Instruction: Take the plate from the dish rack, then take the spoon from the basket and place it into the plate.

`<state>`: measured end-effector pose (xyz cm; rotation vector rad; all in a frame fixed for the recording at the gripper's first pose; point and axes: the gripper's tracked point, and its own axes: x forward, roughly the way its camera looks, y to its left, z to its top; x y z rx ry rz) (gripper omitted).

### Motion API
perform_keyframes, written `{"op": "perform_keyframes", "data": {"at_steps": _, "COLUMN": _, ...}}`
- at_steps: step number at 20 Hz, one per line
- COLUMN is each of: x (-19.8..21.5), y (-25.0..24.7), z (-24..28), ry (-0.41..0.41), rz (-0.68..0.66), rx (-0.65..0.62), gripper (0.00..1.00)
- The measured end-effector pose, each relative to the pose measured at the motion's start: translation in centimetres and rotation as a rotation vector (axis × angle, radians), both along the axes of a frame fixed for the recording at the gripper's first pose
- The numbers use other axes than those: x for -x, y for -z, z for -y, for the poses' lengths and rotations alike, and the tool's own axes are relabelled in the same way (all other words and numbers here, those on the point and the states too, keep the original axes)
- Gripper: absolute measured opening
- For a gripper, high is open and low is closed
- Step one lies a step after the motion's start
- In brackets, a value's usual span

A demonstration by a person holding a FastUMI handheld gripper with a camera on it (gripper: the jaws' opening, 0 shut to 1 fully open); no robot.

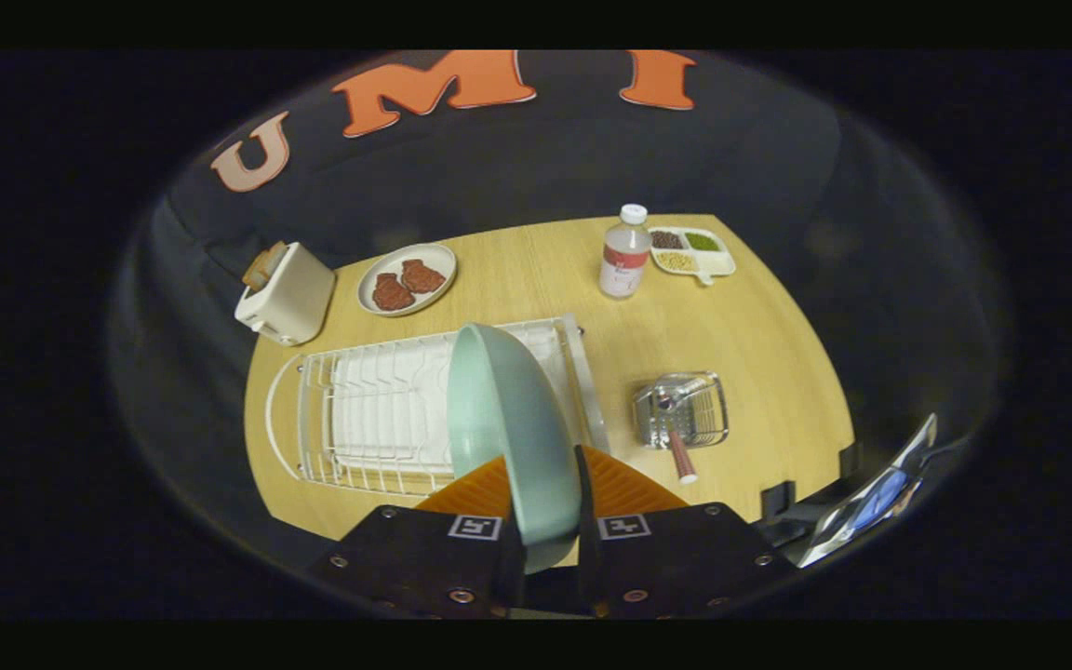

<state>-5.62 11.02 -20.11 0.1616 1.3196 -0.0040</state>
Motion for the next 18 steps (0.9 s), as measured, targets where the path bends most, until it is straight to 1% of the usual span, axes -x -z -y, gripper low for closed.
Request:
{"op": "perform_keyframes", "data": {"at_steps": 2, "x": 1.8, "y": 0.7, "z": 1.5, "ry": 0.012, "rz": -0.016, "rx": -0.03, "gripper": 0.23}}
{"op": "perform_keyframes", "data": {"at_steps": 4, "x": 3.4, "y": 0.8, "z": 2.6, "ry": 0.005, "rz": -0.016, "rx": -0.056, "gripper": 0.23}}
{"op": "perform_keyframes", "data": {"at_steps": 8, "x": 6.4, "y": 1.1, "z": 3.4, "ry": 0.006, "rz": -0.02, "rx": -0.173, "gripper": 0.23}}
{"op": "perform_keyframes", "data": {"at_steps": 11, "x": 9.6, "y": 2.8, "z": 4.1, "ry": 0.021, "rz": -0.052, "rx": -0.209, "gripper": 0.23}}
{"op": "perform_keyframes", "data": {"at_steps": 12, "x": 10.6, "y": 3.3, "z": 4.2, "ry": 0.014, "rz": -0.057, "rx": -0.231, "gripper": 0.23}}
{"op": "perform_keyframes", "data": {"at_steps": 18, "x": 15.2, "y": 7.3, "z": 3.9, "ry": 0.042, "rz": -0.088, "rx": -0.393, "gripper": 0.23}}
